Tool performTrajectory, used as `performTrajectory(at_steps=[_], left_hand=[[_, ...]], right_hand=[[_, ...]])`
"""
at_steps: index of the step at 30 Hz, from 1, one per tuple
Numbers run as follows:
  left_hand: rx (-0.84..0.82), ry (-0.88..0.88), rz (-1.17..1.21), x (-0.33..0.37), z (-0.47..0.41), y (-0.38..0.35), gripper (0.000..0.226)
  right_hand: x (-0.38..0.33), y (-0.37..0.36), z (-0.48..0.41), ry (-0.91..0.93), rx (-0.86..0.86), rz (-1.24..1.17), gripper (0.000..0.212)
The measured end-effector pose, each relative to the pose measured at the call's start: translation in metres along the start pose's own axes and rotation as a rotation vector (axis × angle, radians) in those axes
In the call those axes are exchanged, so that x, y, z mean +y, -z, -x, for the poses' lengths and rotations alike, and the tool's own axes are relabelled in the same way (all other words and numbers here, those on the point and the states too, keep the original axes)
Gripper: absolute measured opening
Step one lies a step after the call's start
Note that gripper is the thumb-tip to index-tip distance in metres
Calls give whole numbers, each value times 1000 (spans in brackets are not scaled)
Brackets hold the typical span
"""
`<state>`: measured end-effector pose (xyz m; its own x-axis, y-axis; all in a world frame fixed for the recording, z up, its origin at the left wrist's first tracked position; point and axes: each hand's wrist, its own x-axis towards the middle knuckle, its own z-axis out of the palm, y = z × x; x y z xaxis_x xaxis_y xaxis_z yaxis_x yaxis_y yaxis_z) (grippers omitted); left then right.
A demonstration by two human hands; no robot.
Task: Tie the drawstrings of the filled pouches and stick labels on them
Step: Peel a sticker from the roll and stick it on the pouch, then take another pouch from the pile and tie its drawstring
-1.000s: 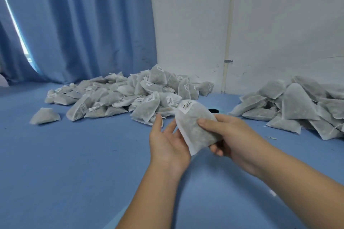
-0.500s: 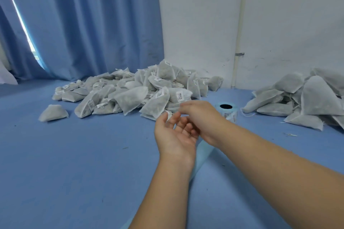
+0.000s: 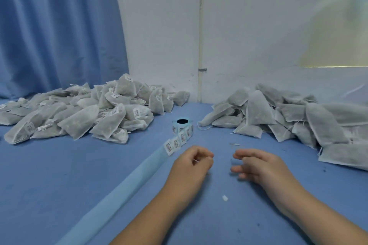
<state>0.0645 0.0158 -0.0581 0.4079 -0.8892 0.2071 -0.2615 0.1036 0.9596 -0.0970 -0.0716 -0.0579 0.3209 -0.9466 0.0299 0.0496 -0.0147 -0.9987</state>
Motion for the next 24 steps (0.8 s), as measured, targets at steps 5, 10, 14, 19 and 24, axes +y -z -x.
performTrajectory(at_steps=[5,10,14,19,24], left_hand=[[42,-26,-108,5,-38,-43,21],[133,-101,-300,-8,-71,-74,16],[118,-172,-533,-25,-74,-86,17],[105,-92,-447,-30,-81,-84,13],[70,-9,-338,-30,-81,-82,15]], right_hand=[[5,19,-12,-52,51,-129,15],[12,19,-19,-44,35,-24,15],[11,24,-32,-100,-86,61,13],[-25,44,-108,-82,68,367,4],[-73,60,-178,178,144,933,59]])
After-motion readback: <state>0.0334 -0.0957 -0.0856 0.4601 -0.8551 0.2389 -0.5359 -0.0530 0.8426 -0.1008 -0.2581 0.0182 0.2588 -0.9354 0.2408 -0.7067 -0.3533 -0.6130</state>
